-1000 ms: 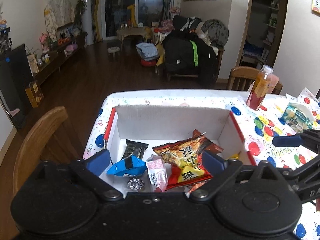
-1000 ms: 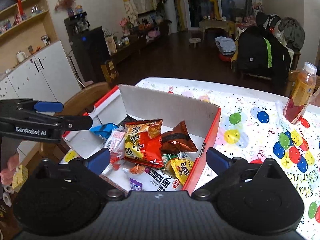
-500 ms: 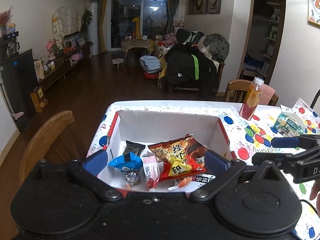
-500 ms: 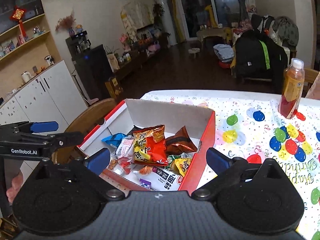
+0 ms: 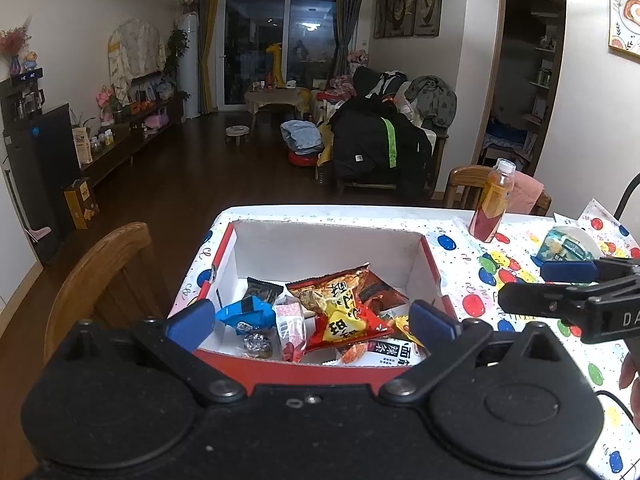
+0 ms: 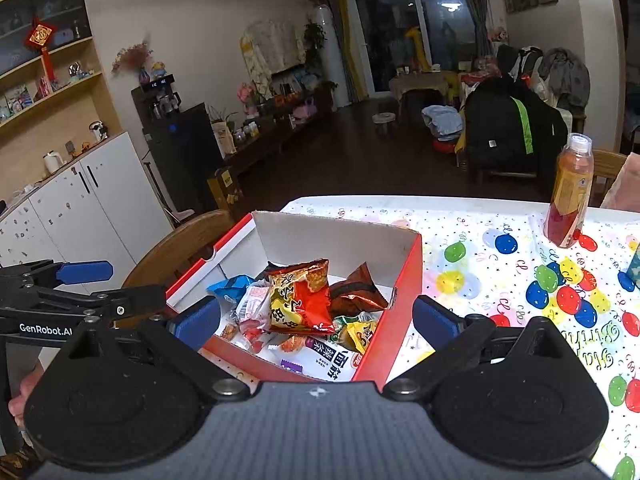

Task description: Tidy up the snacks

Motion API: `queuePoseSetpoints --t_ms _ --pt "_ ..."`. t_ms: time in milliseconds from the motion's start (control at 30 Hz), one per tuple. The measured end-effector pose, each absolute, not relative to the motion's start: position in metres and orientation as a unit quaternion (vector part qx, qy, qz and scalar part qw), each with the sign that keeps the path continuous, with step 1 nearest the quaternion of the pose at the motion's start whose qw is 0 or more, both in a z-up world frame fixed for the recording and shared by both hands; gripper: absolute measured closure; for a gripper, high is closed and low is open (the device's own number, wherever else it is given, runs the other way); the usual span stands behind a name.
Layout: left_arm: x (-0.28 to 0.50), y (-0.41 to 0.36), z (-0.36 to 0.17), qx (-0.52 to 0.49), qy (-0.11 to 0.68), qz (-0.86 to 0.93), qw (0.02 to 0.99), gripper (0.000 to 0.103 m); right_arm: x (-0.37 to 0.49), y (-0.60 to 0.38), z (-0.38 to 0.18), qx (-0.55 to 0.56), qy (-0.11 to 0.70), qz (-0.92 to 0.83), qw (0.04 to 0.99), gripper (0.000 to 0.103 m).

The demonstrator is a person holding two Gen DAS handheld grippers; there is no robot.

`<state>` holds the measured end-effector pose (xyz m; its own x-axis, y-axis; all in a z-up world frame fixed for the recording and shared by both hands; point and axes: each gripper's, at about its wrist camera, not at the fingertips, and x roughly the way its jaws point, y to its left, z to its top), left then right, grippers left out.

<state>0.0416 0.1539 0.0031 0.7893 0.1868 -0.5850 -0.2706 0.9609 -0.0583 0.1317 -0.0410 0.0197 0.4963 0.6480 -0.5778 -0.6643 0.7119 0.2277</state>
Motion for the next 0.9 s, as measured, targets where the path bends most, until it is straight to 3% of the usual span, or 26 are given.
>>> queuePoseSetpoints --t_ms 900 --pt "0.034 0.1507 0.0128 -0.082 0.293 0.106 0.947 0.0 0.1263 -0.0342 0.0203 -0.006 0.325 0.38 0.866 0.0"
